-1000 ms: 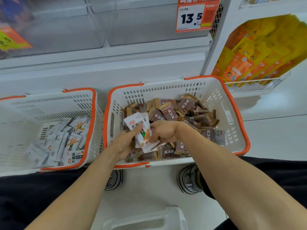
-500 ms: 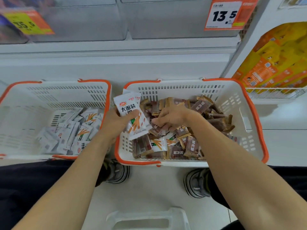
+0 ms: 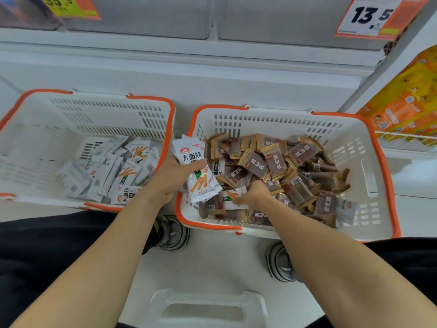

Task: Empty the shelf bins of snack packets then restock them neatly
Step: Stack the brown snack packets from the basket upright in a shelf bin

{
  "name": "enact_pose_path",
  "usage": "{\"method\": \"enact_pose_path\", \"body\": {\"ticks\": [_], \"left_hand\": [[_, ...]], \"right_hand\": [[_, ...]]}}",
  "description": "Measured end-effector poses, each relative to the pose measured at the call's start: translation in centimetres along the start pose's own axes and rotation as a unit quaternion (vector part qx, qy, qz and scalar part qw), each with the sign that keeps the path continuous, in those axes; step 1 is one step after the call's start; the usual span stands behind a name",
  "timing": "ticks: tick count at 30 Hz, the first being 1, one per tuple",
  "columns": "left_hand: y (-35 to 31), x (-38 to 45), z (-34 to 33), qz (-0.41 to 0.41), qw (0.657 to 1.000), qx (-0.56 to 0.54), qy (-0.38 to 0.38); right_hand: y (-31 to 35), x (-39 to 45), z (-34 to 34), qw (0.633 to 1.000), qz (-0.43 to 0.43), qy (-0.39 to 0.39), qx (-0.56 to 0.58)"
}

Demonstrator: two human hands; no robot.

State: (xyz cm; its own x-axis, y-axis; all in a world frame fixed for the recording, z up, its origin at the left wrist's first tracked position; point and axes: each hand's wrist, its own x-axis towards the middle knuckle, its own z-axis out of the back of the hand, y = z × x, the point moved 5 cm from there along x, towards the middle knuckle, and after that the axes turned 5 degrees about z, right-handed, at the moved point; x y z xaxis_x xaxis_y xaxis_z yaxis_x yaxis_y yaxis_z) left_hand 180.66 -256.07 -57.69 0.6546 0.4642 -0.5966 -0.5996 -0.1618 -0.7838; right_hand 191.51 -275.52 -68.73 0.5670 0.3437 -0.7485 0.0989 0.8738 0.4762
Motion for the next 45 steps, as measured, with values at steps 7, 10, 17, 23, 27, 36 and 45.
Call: {"method": "enact_pose_path", "body": {"ticks": [7,10,17,23,27,36,45], "left_hand": [[0.4,1.0,-0.7,0.044,0.999,-0.008,-0.014],[0.8,1.2,-1.6,0.046,0.998,-0.042,-0.026],[-1.0,-0.1,-1.3,0.021,0.971,-0.239,-0.023],[-2.5,-1.5,8.1,-0.045,0.958,-0.176,-0.222],[-1.9,-2.0,15.5,-0.087,0.956,-0.049,-0.275],[-1.2,-2.3,11.2,-0.113,0.960,0.128,-0.221],[0.2,1.2,-5.2,-0.115,0.931,0.340,0.072]], "right_hand": [[4.2,-1.4,7.0,0.980,0.031,0.089,0.176],[6.7,-3.1,9.5,0.941,0.090,0.099,0.310],[12.0,-5.5,4.9,0.925,0.222,0.065,0.303],[19.7,-9.0,-0.6,0.899,0.390,0.060,0.192],[23.0,-10.8,-4.2,0.887,0.441,0.134,0.038],[15.6,-3.6,3.0,0.939,0.329,-0.096,0.027],[1.8,0.4,6.5,0.959,0.181,-0.043,-0.214]]}}
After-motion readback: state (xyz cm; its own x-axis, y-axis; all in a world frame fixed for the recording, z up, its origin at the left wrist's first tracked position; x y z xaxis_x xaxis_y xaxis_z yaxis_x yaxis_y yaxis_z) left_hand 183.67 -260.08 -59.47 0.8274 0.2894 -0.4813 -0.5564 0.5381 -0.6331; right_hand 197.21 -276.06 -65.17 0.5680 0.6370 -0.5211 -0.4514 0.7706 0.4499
